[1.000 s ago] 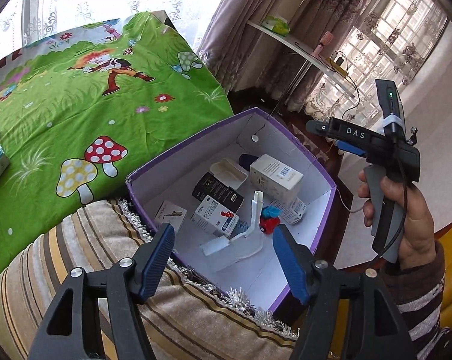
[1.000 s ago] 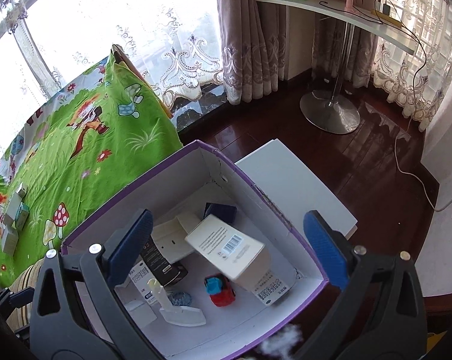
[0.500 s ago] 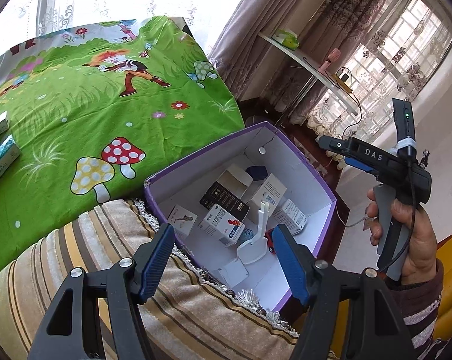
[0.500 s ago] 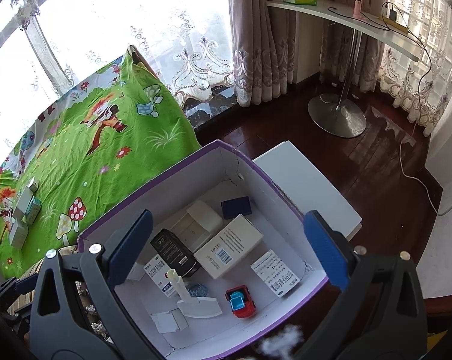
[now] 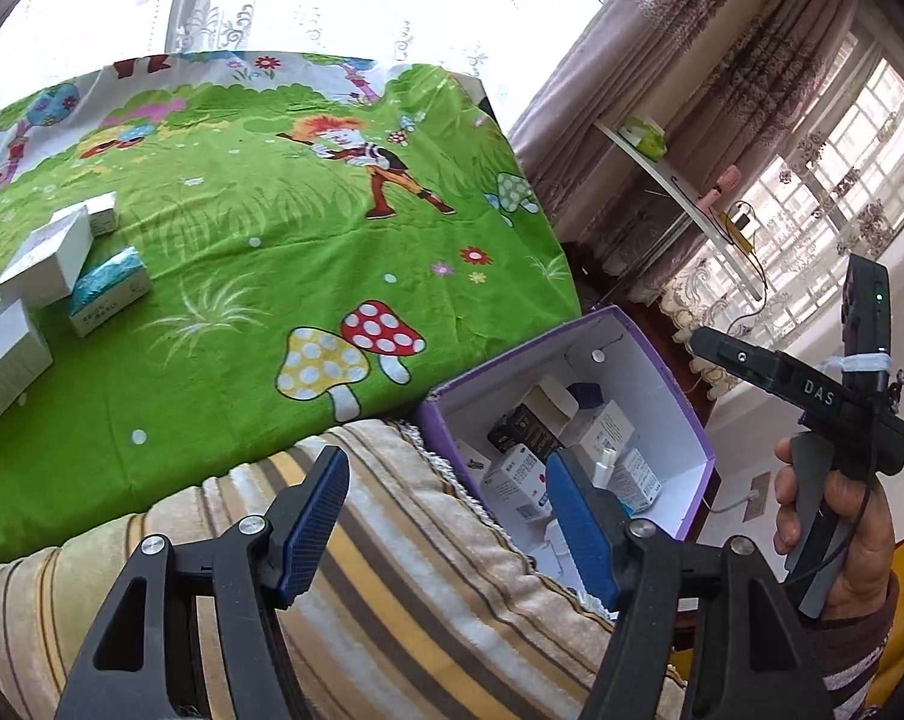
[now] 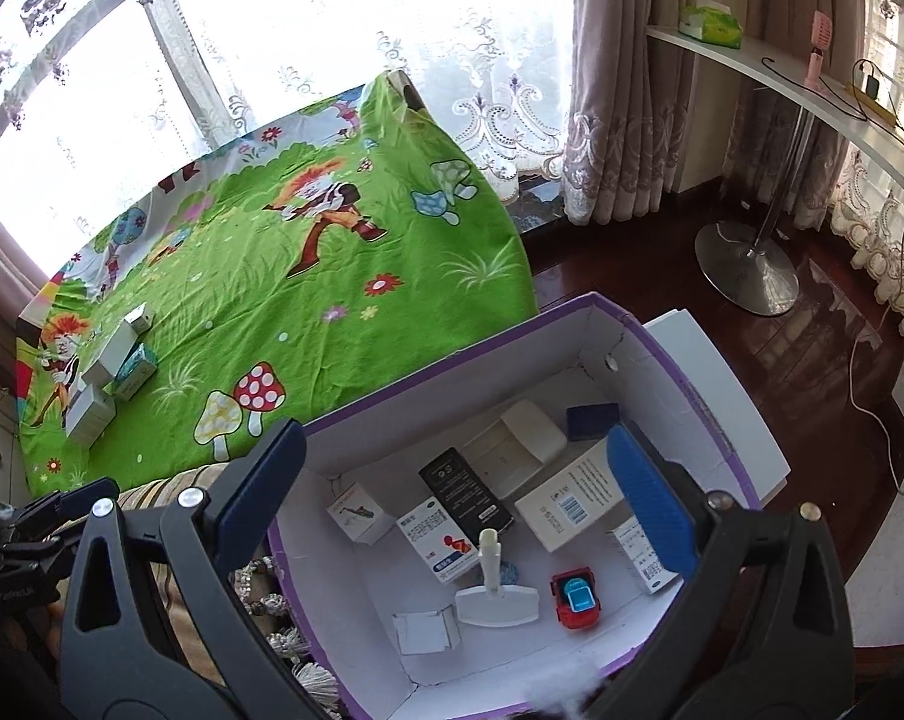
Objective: Organize rigid objects
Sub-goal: 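Move both open tools back over the boxes on the bed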
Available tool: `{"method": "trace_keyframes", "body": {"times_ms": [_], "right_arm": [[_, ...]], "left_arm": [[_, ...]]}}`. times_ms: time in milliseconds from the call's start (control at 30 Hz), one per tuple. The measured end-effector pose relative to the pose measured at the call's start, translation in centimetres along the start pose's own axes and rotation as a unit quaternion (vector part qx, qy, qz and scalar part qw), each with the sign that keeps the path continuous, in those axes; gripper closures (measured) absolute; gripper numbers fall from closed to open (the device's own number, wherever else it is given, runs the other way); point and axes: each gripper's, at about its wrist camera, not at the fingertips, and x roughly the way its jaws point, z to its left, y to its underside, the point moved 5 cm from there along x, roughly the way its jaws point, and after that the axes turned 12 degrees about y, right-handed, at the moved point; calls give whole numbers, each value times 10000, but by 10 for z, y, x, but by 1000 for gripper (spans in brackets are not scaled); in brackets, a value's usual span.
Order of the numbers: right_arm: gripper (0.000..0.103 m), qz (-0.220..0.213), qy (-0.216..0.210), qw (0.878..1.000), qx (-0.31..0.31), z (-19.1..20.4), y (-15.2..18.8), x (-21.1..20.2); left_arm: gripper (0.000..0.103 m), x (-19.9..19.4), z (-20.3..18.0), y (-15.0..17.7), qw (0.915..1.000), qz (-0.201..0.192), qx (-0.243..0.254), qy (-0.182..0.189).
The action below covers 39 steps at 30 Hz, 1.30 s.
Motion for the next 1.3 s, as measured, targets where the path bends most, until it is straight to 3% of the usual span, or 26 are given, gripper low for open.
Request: {"method": "trace_keyframes", "body": {"times_ms": [300,567,667,833,933,1100,1200,1300], "right_arm": [[2,24,-436,9974,-573,65,0,0],[2,-2,-745,9920,-1018,116,5,-1],[2,-117,-804,9898,-1172,134,4,-4],[2,-391,-812,9849,-1481,162,-2,-14],[2,-551,-880,9828,-1527,175,-6,-20],[2,-982,-831,9791,-1578,193,-19,-30],[2,-1311,-912,9744,-1580,204,-25,-37],[2,-1250,-986,9751,-1541,214,-30,-33]], "left_arm": [[34,-36,65,-7,9969,-310,-553,-459],[34,-73,111,-12,9891,-628,-793,-1068],[33,-89,131,-16,9820,-852,-982,-1370],[31,-118,158,-22,9616,-1366,-1253,-2024],[26,-133,167,-28,9532,-1706,-1129,-2227],[25,-155,177,-40,9424,-2095,-1130,-2350],[25,-158,190,-48,9389,-2017,-1295,-2471],[25,-152,209,-52,9378,-1845,-1735,-2376]]}}
